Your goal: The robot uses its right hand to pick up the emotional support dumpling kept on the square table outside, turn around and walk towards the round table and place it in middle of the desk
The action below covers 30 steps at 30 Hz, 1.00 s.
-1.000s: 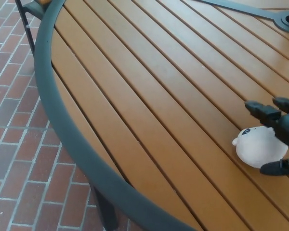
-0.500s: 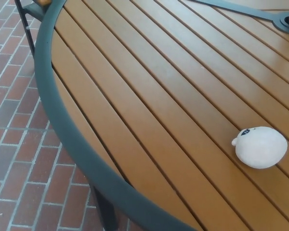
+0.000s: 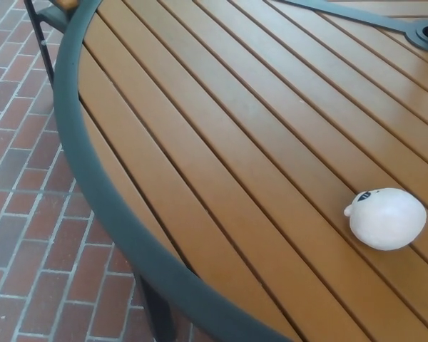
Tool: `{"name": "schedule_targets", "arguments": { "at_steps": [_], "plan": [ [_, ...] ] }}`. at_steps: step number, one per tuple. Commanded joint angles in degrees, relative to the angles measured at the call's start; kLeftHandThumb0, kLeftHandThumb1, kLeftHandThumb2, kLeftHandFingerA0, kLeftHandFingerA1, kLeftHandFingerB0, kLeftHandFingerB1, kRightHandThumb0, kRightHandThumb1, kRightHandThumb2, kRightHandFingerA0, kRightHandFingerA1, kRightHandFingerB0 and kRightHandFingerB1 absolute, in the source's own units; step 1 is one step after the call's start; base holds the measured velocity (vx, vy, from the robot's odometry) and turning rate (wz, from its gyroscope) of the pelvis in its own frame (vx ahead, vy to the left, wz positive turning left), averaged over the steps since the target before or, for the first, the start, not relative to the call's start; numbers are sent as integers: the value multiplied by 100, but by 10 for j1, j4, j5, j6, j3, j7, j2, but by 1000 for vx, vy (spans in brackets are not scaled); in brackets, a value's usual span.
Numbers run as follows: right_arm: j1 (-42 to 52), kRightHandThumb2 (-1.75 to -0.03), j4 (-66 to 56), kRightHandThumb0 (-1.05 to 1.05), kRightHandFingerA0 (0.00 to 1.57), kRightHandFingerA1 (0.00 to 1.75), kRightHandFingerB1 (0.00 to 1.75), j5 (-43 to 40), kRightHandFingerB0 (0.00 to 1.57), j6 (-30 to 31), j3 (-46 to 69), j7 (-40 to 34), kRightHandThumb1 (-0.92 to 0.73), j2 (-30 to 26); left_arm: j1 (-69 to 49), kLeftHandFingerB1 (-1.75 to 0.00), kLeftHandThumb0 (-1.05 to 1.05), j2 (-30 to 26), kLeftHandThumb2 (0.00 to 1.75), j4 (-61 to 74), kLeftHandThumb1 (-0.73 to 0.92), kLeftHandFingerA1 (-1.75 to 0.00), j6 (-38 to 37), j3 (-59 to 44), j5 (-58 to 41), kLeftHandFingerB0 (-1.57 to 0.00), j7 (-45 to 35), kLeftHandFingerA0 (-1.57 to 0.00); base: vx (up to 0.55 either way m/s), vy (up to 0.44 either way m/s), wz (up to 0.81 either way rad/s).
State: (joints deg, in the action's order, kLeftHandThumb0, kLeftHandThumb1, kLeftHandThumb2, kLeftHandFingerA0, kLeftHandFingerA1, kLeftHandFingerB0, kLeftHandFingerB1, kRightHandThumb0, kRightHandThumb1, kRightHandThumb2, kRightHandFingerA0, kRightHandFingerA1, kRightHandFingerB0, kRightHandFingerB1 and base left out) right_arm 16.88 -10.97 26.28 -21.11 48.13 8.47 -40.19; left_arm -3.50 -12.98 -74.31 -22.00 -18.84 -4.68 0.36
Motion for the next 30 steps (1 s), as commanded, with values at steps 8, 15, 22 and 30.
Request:
{"name": "schedule_targets", "arguments": {
  "at_steps": [8, 15, 22, 30],
  "plan": [
    [295, -61, 473, -57, 23, 74, 56, 200, 46, -252, 115, -685, -72, -57, -21, -83, -4, -22, 120, -3, 38, -113, -34, -4, -1, -96, -11, -93, 0, 0, 0],
    [238, -106, 663, -57, 21, 63, 63, 20, 36, -84, 110, -543, -67, -34, -14, -84, -10, -34, 108, 1, 48, -108, -17, -1, 3, -90, 5, -100, 0, 0, 0],
    [184, -120, 739, -73, 0, 21, 18, -176, 0, 140, 221, -314, -89, -69, -14, -80, -3, -38, 104, -2, 45, -107, -17, 3, 8, -88, 2, -87, 0, 0, 0],
    [317, -99, 585, -51, 0, 41, 32, -65, 0, 267, 144, -159, -74, 24, -6, -77, -15, -54, 73, -7, 48, -96, 15, 20, 24, -87, 12, -85, 0, 0, 0]
  ]
}}
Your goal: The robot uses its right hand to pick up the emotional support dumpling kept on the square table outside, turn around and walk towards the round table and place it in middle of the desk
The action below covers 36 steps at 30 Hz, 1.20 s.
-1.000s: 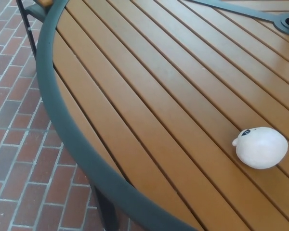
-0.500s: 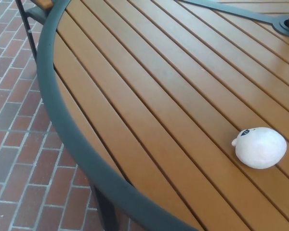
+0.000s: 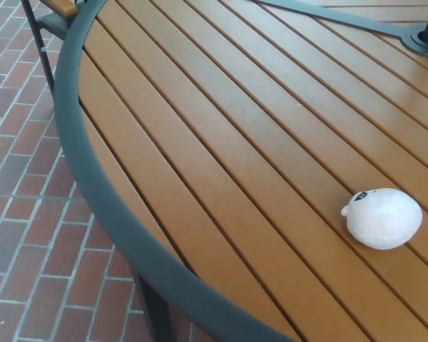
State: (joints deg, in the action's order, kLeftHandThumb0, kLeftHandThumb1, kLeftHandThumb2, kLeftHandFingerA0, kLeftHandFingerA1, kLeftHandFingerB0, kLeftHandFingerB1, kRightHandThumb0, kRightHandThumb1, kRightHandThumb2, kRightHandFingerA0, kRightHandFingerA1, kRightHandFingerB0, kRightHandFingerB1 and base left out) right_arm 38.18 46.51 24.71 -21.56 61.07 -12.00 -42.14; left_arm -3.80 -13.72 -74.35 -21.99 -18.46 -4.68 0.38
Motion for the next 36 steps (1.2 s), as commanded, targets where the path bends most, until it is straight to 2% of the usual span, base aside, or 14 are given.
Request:
{"name": "schedule_targets", "arguments": {
  "at_steps": [1, 3, 4, 8, 9, 10, 11, 12, 14, 17, 18, 19, 20, 36],
  "plan": [
    [157, -58, -92, -38, 17, 53, 32, 18, 2, 301, -20, 91, -62, 85, -3, -76, -17, -49, 68, -7, 49, -92, 22, 19, 27, -84, 10, -83, 0, 0, 0],
    [233, -62, -205, -48, 0, 35, 28, 116, 0, 338, -99, 184, -73, 105, -4, -72, -24, -52, 62, -9, 51, -88, 32, 28, 34, -83, 11, -83, 0, 0, 0],
    [184, -88, -39, -61, 15, 44, 44, 208, 25, 317, -245, 194, -63, 26, -6, -78, -30, -50, 85, -12, 40, -86, 40, 34, 39, -76, 13, -79, 0, 0, 0],
    [83, -88, 182, -61, 15, 44, 44, 286, 25, 302, -408, 143, -63, -48, -7, -78, -30, -50, 85, -15, 40, -86, 48, 38, 37, -76, 10, -79, 0, 0, 0],
    [80, -88, 187, -61, 15, 44, 44, 278, 25, 304, -420, 141, -63, -51, -6, -78, -30, -51, 85, -15, 40, -86, 48, 39, 36, -76, 11, -79, 0, 0, 0],
    [14, -107, 195, -58, 1, 25, 6, 76, 0, 316, -240, 114, -92, -11, -8, -65, -26, -54, 61, -16, 56, -86, 49, 46, 44, -73, 12, -76, 0, 0, 0],
    [-35, -107, 201, -58, 1, 25, 6, -76, 0, 325, -106, 94, -92, 19, -10, -65, -26, -57, 61, -18, 56, -86, 50, 52, 50, -73, 14, -76, 0, 0, 0],
    [-29, -76, 192, -23, 33, 61, 44, -85, 13, 275, -114, 43, -92, 45, -11, -67, -26, -60, 62, -19, 56, -86, 51, 57, 54, -74, 14, -77, 0, 0, 0],
    [52, -76, 173, -23, 33, 61, 44, 131, 13, 187, -327, -5, -92, 38, -10, -67, -26, -60, 62, -19, 56, -86, 52, 58, 49, -74, 13, -77, 0, 0, 0],
    [48, -76, 184, -23, 33, 61, 44, 117, 13, 187, -345, -12, -92, 33, -10, -67, -26, -60, 62, -20, 56, -86, 52, 61, 46, -74, 14, -77, 0, 0, 0],
    [0, -65, 219, -35, 23, 35, 35, -36, 25, 208, -223, 113, -83, 45, -12, -63, -30, -60, 60, -21, 59, -86, 54, 63, 47, -74, 14, -74, 0, 0, 0],
    [-61, -65, 263, -35, 23, 35, 35, -229, 25, 235, -74, 269, -83, 60, -14, -63, -30, -59, 60, -23, 59, -86, 56, 66, 47, -74, 15, -74, 0, 0, 0],
    [-80, -62, 271, -41, 38, 42, 37, -272, 35, 256, -40, 305, -77, 63, -15, -63, -32, -59, 56, -23, 59, -85, 57, 66, 45, -75, 14, -74, 0, 0, 0],
    [-92, -62, 276, -44, 43, 39, 36, -259, 34, 242, -39, 379, -74, 62, -23, -67, -57, -66, 59, -28, 65, -92, 72, 102, 66, -70, 18, -73, 0, 0, 0]
  ]
}}
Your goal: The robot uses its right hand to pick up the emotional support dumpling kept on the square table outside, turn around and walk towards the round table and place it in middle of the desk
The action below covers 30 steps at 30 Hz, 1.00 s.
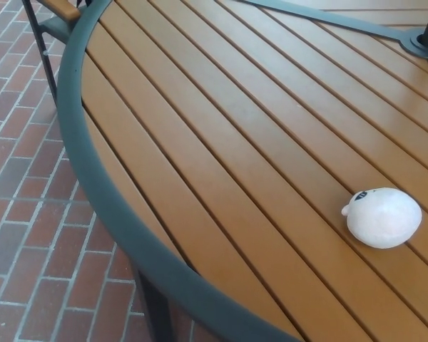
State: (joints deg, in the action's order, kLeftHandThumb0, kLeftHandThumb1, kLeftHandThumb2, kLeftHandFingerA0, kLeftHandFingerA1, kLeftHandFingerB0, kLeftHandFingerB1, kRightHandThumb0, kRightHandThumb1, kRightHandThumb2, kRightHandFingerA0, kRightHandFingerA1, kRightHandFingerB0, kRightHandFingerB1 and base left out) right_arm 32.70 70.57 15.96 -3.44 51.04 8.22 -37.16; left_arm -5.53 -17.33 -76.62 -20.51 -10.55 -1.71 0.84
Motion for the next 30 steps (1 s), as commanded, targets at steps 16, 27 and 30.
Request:
{"name": "schedule_targets", "arguments": {
  "at_steps": [16, 27, 30],
  "plan": [
    [-40, -62, 38, -44, 43, 39, 36, -213, 34, 64, 28, 188, -74, 3, 1, -71, -30, -26, 64, 5, 73, -99, 44, 48, 51, -53, 21, -55, 0, 0, 0],
    [-37, -62, 39, -44, 43, 39, 36, -250, 34, 64, -6, 188, -74, -1, 2, -71, -30, -26, 64, 5, 73, -99, 43, 44, 53, -53, 21, -55, 0, 0, 0],
    [-33, -62, 39, -44, 43, 39, 36, -260, 34, 64, -14, 187, -74, -2, 2, -71, -30, -25, 64, 5, 73, -99, 43, 44, 56, -53, 21, -55, 0, 0, 0]
  ]
}}
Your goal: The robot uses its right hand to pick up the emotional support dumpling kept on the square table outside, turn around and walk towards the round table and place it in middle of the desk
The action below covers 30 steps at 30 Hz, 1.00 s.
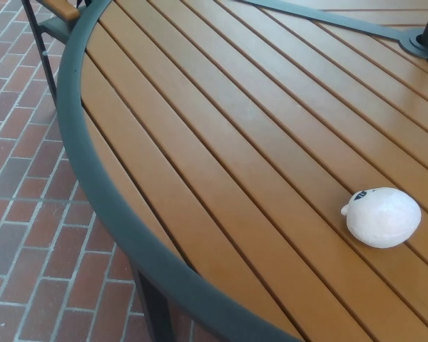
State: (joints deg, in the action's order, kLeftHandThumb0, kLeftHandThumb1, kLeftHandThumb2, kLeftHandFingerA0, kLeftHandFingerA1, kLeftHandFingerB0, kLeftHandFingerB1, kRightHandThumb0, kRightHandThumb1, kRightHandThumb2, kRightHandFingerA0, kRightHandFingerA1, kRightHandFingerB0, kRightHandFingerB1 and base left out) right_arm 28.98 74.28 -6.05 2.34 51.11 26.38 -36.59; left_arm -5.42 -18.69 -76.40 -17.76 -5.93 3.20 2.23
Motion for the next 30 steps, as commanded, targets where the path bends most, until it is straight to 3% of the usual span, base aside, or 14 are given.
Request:
{"name": "schedule_targets", "arguments": {
  "at_steps": [1, 30],
  "plan": [
    [5, -62, 2, -44, 43, 39, 36, -42, 34, 6, -16, 5, -74, -8, 0, -71, -30, -12, 64, 3, 73, -99, 16, -2, 7, -53, 7, -55, 0, 0, 0],
    [14, -62, 5, -44, 43, 39, 36, -92, 34, 3, -64, 0, -74, -16, -6, -71, -30, -9, 64, 3, 73, -99, 15, -7, 12, -53, 7, -55, 0, 0, 0]
  ]
}}
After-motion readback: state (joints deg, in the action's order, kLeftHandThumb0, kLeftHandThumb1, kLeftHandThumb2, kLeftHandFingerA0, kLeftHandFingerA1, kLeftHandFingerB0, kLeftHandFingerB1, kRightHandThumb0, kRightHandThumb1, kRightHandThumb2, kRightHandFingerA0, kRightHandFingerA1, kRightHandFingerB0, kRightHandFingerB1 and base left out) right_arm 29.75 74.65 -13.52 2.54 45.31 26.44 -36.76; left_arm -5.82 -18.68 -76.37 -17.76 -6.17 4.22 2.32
